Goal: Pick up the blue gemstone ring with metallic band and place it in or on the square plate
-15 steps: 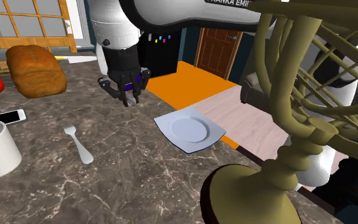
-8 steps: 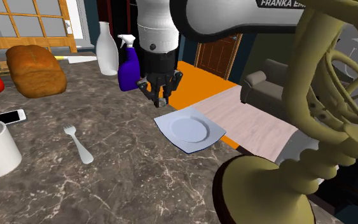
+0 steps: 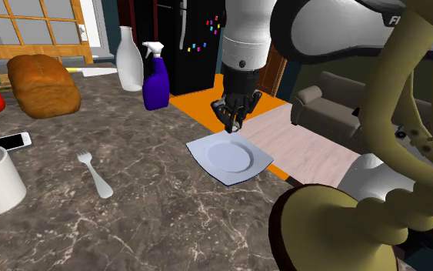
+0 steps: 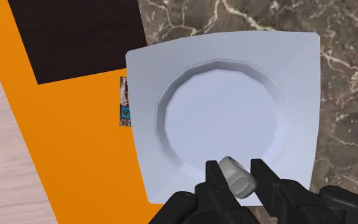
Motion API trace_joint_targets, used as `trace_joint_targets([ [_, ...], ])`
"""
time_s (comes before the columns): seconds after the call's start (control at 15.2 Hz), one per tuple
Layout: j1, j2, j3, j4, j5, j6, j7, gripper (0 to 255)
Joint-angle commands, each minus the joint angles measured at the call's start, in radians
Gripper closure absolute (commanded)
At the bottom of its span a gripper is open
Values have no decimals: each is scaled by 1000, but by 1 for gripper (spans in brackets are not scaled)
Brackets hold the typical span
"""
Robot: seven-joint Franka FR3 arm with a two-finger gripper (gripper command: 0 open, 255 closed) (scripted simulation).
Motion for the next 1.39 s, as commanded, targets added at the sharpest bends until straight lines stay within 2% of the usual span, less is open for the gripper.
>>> trace_joint_targets([
  [0.0, 4, -21, -11, -38, 6, 18, -12, 255],
  [0.79, 17, -30, 12, -212, 22, 183, 6, 255],
  [1.32, 17, -30, 12, -212, 22, 183, 6, 255],
])
